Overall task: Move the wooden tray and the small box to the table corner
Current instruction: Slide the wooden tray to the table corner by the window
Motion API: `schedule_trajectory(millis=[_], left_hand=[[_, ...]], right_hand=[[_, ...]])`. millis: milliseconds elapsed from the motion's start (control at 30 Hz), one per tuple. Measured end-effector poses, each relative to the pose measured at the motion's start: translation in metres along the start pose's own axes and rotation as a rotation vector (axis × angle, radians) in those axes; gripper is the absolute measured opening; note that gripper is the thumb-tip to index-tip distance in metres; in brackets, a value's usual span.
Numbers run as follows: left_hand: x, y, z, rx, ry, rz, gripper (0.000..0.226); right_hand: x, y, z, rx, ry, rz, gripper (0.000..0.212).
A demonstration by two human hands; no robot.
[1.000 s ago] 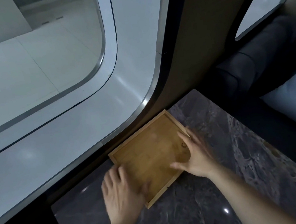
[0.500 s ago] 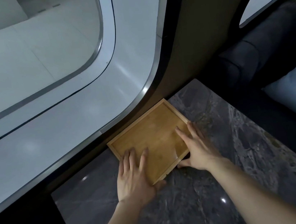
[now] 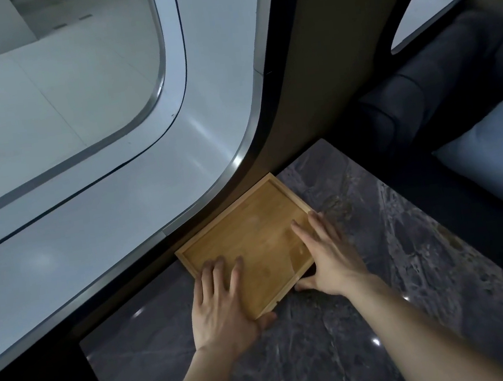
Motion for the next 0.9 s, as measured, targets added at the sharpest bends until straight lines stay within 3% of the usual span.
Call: schedule_trajectory(millis=[267, 433, 667, 900], left_hand=[[-0.009, 0.031, 0.023, -0.010, -0.085, 0.020, 0.113], [-0.017, 0.055, 0.066, -0.008, -0.210, 0.034, 0.103], [-0.055, 0.056, 0.171, 0.000, -0.413, 0.027, 0.103], [-0.130, 0.011, 0.310, -0.005, -0.595, -0.082, 0.093]], right_hand=[[-0.043, 0.004, 0.007, 0.067, -0.015, 0.016, 0.122], [-0.105, 0.011, 0.037, 0.119, -0.152, 0.088, 0.113], [-0.225, -0.005, 0.109, 0.311, -0.340, 0.142, 0.109], [-0.379, -0.058, 0.198, 0.435, -0.609, 0.187, 0.108]])
Point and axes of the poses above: each hand's wrist, its own x-axis towards the middle knuckle, its own y-axis out of the back of the hand, z = x × y, the point moved 3 cm from there along x, towards the middle knuckle, and after that the axes turned 10 degrees about -z, right-handed, at the moved point
